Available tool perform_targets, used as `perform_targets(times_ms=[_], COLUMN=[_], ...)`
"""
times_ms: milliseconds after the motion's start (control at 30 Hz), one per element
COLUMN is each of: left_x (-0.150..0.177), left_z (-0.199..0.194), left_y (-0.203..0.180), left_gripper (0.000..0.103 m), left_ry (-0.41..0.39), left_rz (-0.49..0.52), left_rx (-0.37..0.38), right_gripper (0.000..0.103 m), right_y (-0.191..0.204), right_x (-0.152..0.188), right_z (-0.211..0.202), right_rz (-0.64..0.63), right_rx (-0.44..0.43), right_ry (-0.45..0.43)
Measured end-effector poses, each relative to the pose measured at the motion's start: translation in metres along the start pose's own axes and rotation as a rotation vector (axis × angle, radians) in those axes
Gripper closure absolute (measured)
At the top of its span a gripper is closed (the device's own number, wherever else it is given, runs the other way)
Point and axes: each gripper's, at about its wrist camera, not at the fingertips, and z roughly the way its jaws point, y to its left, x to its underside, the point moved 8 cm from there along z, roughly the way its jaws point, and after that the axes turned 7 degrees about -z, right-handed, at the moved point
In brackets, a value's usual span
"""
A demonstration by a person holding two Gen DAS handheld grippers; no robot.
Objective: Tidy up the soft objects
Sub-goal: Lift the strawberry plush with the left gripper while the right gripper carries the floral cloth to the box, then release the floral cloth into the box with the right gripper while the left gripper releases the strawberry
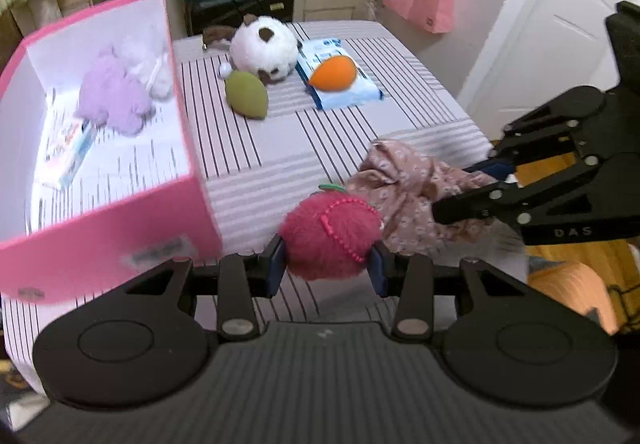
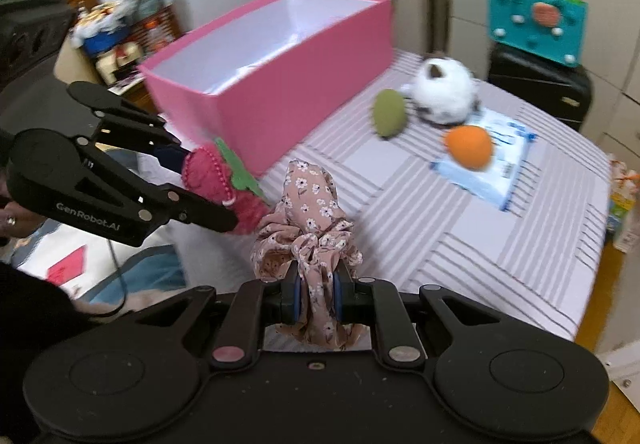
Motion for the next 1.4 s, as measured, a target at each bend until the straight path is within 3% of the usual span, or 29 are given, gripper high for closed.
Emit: perform_targets(times_ms=[133,400,767,1067,1400], left_x=[0.01,0.007,-0.041,-0.083,-0.101], left_z=[-0.028,-0.075,-0.098,-0.073,-0.003], left_y=[0.009,0.037,0.088,0.14,0.179], left_gripper=[0.062,0.062,0.062,0.062,0.062], left_ry=[0.03,-0.031,-0.18,-0.187,-0.035], left_rz=[-0.022,-0.038,-0.059,-0.119,-0.201], left_rx=[0.023,-0.022,-0.058,-0.083,-0.068], right_gripper=[0.085,0.085,0.085,0.085,0.084], right_y=[0.019,0.054,0.065,0.034,-0.012], right_x=[-0.012,-0.052,-0.134,-0.199,-0.26], right_z=[-0.007,-0.018,-0.006,0.039,0.111], right_rz=[-0.019,-0.095,-0.198,-0.232,-0.272], right_rx=[-0.059,-0.126,-0.086,0.015,0.169], right_ry=[0.007,-0.032,-0.112,-0.126,-0.107])
